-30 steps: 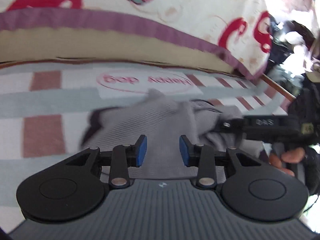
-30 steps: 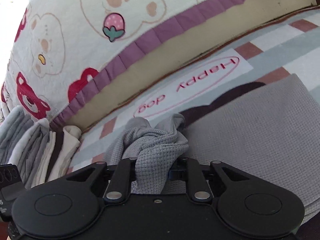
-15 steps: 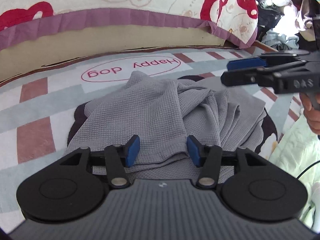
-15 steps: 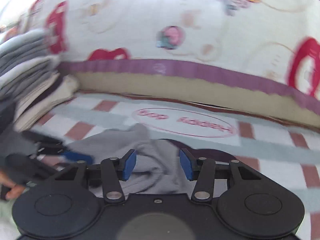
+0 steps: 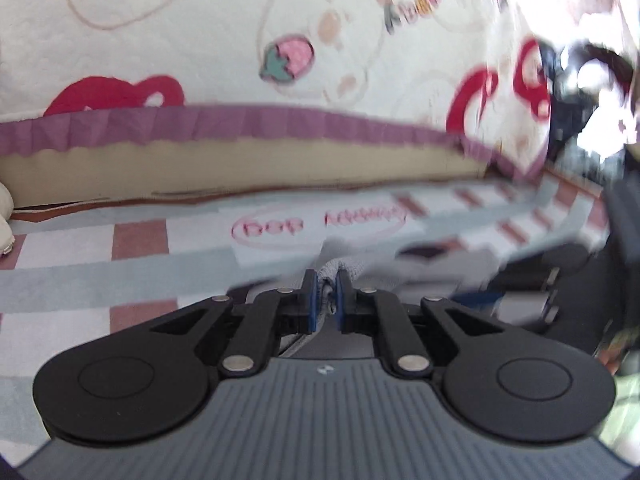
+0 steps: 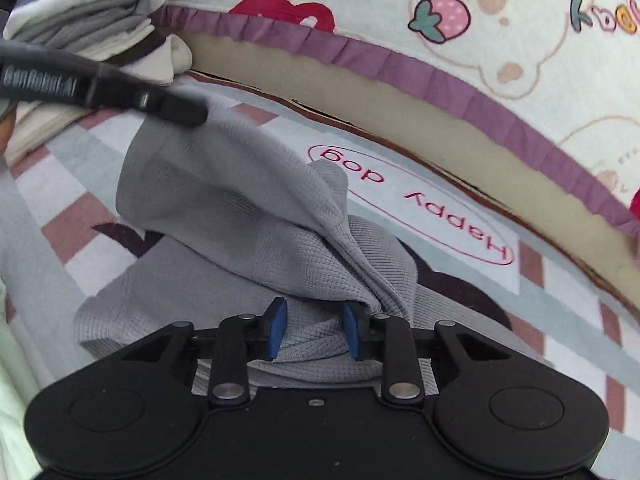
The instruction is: Fold clothes
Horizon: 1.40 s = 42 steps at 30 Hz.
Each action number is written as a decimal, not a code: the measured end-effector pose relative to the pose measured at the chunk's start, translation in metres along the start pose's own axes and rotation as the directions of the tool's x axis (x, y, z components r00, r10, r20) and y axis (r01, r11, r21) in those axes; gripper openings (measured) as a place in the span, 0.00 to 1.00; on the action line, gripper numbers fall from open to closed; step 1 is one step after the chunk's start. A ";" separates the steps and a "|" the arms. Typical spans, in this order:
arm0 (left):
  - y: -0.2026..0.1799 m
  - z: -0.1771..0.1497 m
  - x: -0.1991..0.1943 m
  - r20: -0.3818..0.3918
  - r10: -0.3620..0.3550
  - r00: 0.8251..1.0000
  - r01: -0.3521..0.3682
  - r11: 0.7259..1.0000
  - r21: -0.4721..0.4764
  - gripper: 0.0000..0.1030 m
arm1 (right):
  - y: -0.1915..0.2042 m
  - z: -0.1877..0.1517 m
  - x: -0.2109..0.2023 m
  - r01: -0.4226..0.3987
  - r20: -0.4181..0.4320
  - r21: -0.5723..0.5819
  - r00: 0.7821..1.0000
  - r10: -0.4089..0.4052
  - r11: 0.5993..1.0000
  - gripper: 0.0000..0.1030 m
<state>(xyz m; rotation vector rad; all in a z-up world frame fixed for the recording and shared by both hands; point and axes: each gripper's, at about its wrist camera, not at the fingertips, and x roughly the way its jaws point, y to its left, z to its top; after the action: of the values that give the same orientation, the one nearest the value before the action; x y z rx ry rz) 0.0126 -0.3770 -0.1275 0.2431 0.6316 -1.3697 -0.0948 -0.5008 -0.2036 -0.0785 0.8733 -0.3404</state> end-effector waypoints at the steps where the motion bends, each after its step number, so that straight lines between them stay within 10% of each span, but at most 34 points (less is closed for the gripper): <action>1: -0.002 -0.006 0.005 -0.026 0.016 1.000 -0.015 1.000 0.015 0.08 | -0.001 -0.001 -0.003 0.035 -0.006 0.011 0.999 -0.035 0.999 0.29; 4: 0.001 -0.021 0.020 -0.154 -0.027 0.988 0.028 1.000 0.005 0.09 | -0.008 -0.004 -0.011 0.109 -0.024 0.063 0.994 -0.108 0.992 0.40; 8: 0.010 -0.034 0.029 -0.233 -0.074 0.970 0.059 0.996 -0.073 0.10 | -0.048 -0.009 -0.027 -0.075 0.011 0.314 0.997 0.075 0.947 0.57; 15: 0.026 -0.012 -0.003 0.027 -0.114 0.993 0.117 0.962 -0.246 0.18 | -0.123 -0.068 -0.002 -0.320 0.189 0.792 0.938 0.290 0.519 0.82; 22: 0.032 -0.026 0.021 0.023 -0.150 0.988 0.150 0.940 -0.306 0.25 | -0.132 -0.092 0.039 -0.459 0.353 0.872 0.831 0.430 0.172 0.84; 29: 0.021 -0.046 0.047 -0.149 -0.138 0.979 0.105 0.972 -0.212 0.25 | -0.128 -0.035 0.060 -0.439 0.245 0.858 0.805 0.540 0.265 0.84; 35: 0.021 -0.044 0.046 -0.144 -0.171 0.975 0.136 0.964 -0.229 0.26 | -0.101 0.008 0.085 -0.353 0.071 0.821 0.843 0.533 0.449 0.80; 39: 0.022 -0.045 0.042 -0.141 -0.177 0.974 0.142 0.963 -0.227 0.26 | -0.074 0.022 0.080 -0.288 0.006 0.729 0.910 0.415 0.621 0.29; 42: 0.022 -0.044 0.037 -0.130 -0.179 0.975 0.147 0.964 -0.224 0.26 | -0.066 0.027 0.064 -0.290 0.062 0.689 0.936 0.346 0.664 0.24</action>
<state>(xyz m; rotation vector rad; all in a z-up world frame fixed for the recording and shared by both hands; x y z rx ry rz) 0.0241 -0.3807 -0.1877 0.1232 0.9348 -1.4373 -0.0540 -0.5859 -0.2198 0.7951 0.7662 -0.3202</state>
